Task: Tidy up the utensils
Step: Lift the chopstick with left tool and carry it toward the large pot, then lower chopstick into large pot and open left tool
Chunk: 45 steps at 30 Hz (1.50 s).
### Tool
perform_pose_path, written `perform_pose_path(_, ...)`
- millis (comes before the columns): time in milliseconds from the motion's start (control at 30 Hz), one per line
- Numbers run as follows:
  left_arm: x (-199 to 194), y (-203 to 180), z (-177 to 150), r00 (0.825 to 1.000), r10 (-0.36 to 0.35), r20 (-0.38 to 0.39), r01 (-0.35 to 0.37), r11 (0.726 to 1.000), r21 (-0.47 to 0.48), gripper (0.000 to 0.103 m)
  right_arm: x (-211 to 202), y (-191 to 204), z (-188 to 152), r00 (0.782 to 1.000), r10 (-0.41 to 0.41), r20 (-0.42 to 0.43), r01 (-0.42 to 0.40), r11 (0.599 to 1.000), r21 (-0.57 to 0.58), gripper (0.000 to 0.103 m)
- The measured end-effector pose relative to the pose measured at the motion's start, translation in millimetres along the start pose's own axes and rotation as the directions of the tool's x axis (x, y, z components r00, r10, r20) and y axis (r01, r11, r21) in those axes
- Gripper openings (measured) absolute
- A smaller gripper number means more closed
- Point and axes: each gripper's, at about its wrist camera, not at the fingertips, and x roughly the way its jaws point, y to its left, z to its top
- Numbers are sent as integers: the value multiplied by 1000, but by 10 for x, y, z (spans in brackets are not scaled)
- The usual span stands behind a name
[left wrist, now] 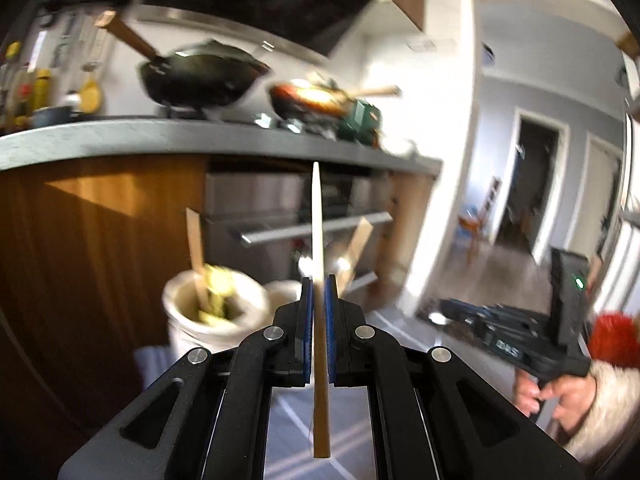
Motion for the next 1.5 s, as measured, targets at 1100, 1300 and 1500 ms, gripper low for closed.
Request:
perform_pose_path(1100, 740, 1059, 174, 985, 41, 168, -19, 992, -128, 6, 533, 1040, 946, 925, -111, 363, 201, 954, -222, 2)
perform_pose_path(1300, 794, 962, 84, 984, 62, 166, -49, 995, -83, 6, 568, 1033, 843, 921, -121, 370, 225, 942, -250, 2)
perform_pose_path(1500, 765, 913, -27, 988, 62, 139, -57, 998, -41, 6, 598, 1027, 711, 933, -95, 348, 196, 943, -270, 2)
